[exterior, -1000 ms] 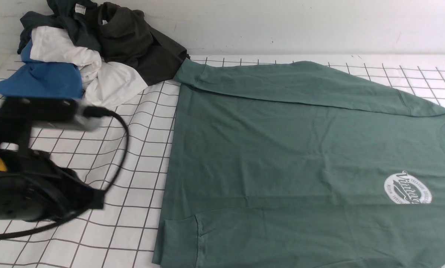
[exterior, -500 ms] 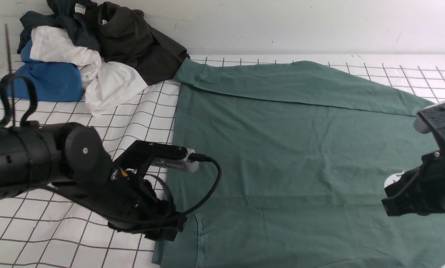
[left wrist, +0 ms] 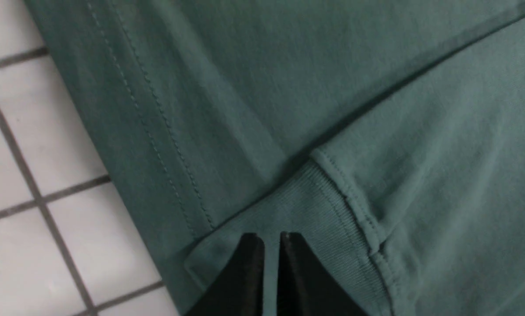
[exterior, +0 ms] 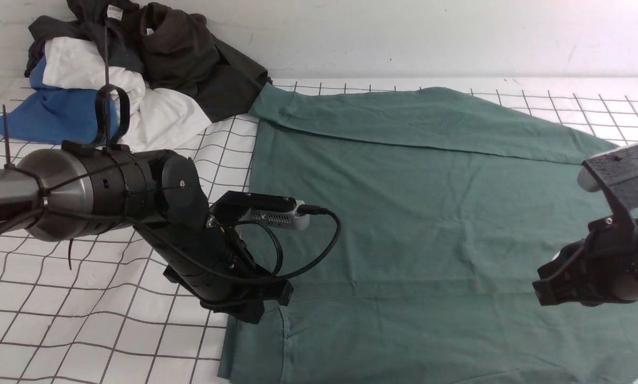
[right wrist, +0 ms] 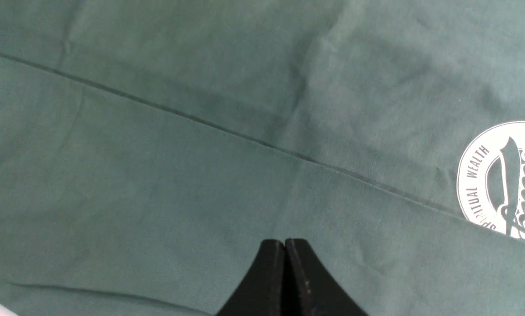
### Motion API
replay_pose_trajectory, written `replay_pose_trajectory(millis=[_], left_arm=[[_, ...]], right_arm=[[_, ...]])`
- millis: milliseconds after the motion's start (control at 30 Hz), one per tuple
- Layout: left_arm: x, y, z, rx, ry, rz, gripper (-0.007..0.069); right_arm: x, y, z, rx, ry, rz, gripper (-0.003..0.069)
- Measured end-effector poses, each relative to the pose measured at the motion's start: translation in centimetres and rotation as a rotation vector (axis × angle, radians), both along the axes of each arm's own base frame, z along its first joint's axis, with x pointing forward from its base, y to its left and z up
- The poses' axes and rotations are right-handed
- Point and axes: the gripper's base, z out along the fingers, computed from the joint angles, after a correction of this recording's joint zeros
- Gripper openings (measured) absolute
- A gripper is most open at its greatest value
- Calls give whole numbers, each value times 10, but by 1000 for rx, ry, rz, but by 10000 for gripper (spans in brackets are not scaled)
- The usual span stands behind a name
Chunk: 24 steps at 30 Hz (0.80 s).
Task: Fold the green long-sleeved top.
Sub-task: Use the left arm to clamp the cuff closest to it
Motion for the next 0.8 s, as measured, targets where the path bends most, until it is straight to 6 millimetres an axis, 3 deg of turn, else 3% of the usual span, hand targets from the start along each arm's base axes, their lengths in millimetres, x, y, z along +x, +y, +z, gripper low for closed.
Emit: replay_pose_trajectory(millis=[300, 433, 467, 533, 633, 700, 800], left_arm=[[-7, 4, 4, 75, 88, -98, 7], [-8, 7, 3, 110, 92, -135, 131], [-8, 7, 3, 110, 92, -135, 131], [-6, 7, 1, 110, 77, -142, 240], [-1, 6, -6, 110, 56, -131, 320], [2, 5, -11, 111, 47, -125, 320], [3, 4, -14, 113, 46, -122, 258]], right_arm=[[0, 0, 0, 0, -4, 0, -10], [1, 0, 1, 3, -16, -2, -10], [1, 0, 1, 3, -15, -2, -10], [2, 0, 1, 10, -20, -6, -10], [2, 1, 1, 22, -18, -11, -10], [2, 1, 1, 26, -17, -13, -10], [2, 1, 1, 30, -16, -15, -10]])
